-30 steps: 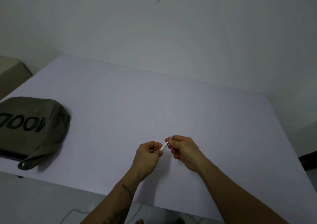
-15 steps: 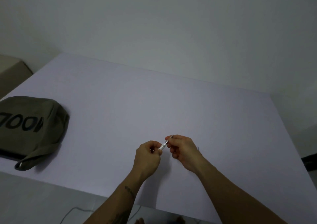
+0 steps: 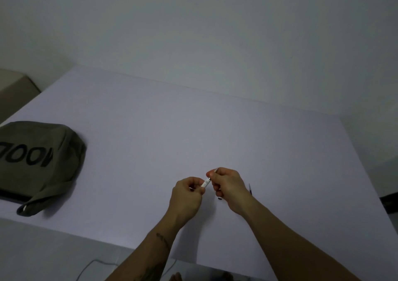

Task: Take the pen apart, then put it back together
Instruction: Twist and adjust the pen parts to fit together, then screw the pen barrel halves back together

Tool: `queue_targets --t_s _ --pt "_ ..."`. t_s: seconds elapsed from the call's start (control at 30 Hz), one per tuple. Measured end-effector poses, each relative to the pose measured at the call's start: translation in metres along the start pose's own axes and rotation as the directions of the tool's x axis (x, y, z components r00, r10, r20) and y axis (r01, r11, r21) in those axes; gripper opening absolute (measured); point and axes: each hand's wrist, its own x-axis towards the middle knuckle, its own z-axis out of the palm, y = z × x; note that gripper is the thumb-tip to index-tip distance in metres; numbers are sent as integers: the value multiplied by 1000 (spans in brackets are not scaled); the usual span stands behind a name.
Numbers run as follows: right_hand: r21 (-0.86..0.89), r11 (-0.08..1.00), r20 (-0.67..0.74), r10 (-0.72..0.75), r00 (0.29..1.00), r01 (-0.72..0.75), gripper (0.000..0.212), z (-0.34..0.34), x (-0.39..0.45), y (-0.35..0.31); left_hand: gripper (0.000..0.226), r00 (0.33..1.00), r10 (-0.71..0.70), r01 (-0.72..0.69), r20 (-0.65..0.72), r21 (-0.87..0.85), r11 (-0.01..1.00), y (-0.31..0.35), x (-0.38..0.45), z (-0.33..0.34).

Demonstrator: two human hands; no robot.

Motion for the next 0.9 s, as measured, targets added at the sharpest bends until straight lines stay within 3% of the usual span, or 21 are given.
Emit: queue_targets --t_s 0.2,0.4,0.47,0.53,0.6,0.77,0.9 --pt "-71 997 -42 2 999 -5 19 7 3 0 17 999 17 -15 -41 51 999 -4 1 2" --pt "-64 998 28 13 1000 -11 12 -5 9 3 12 997 -27 29 -75 28 999 -9 4 -3" --pt "-173 985 -67 -7 998 -5 19 -15 15 8 15 994 -52 53 -93 13 998 -10 5 -6" --pt "-398 917 -182 -60 982 -17 25 -25 22 17 17 993 -77 79 -94 16 997 -12 5 -9" --pt "-543 838 -207 -80 975 -46 26 -32 28 26 16 991 -101 104 -87 27 994 -15 4 -10" --pt "-668 742 -174 -75 982 -62 15 -29 37 43 17 991 -123 127 -60 75 989 -24 -1 -9" --pt "-691 716 -201 -60 978 -98 29 -21 40 51 16 992 -116 122 -49 143 982 -29 -4 -11"
